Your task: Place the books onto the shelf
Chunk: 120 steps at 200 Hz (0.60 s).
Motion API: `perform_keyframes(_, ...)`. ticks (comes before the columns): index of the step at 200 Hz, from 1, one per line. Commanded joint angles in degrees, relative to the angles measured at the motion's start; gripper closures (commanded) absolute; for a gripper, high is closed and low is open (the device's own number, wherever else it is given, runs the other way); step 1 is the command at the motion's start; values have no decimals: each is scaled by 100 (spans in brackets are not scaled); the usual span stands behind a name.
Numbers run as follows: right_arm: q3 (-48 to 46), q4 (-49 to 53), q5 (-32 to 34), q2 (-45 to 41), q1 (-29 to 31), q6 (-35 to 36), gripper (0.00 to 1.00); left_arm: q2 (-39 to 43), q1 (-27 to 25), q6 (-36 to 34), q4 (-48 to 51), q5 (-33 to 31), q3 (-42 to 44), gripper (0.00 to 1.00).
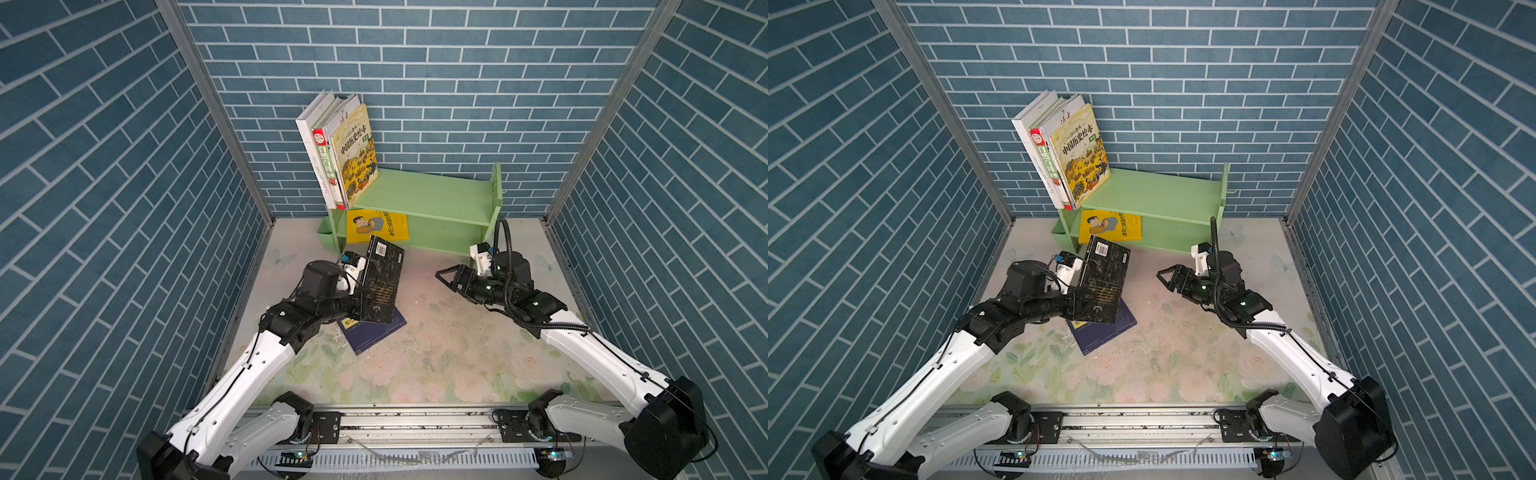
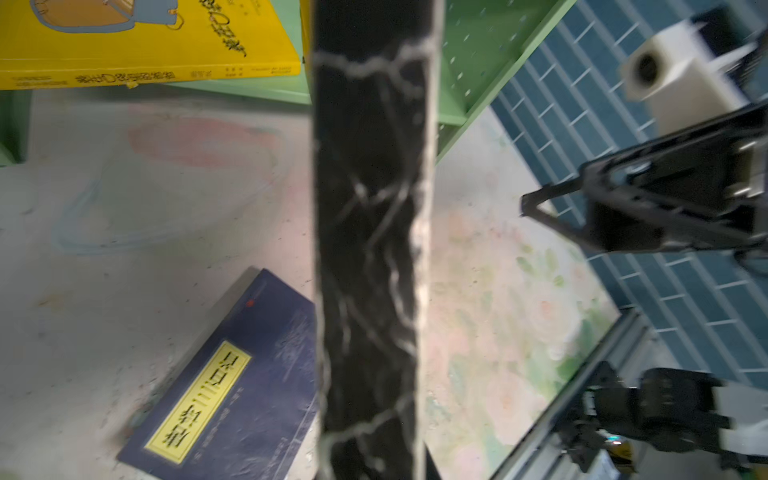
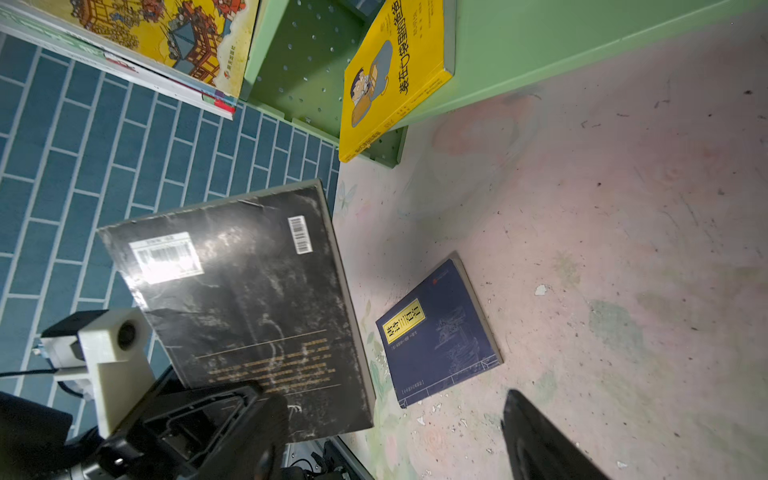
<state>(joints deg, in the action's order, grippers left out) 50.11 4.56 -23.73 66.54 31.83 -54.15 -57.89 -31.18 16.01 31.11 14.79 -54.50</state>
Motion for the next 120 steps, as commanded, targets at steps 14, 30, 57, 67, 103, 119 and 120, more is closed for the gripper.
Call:
perform_keyframes(14,186,184,-73,42,-161,27,18,-973,-1151,-751,107,-2370,-526,99)
perform_keyframes(30,93,198,-203,19,-308,19,18,-1365,-1777,-1097,-4,-3282,-603,99)
perform_keyframes(57,-147,290,-404,-185,-709,11,13,-1863,-2407,-1453,-117,-4443,-620,100)
perform_keyframes(67,-247,276,-521,-260,-863,-3,9,-1984,-2601,-1571,-164,-4797,-576,100)
perform_keyframes(103,-550,-363,-1567,34,-1260,-523,3,-2433,-3395,-2146,-470,-6181,-458,100)
perform_keyframes(119,-693,-810,-2065,269,-1289,-919,1,-2615,-3604,-2466,-850,-6698,-373,100)
perform_keyframes(120,-703,-835,-2096,279,-1292,-942,1,-2623,-3609,-2495,-882,-6721,-362,100)
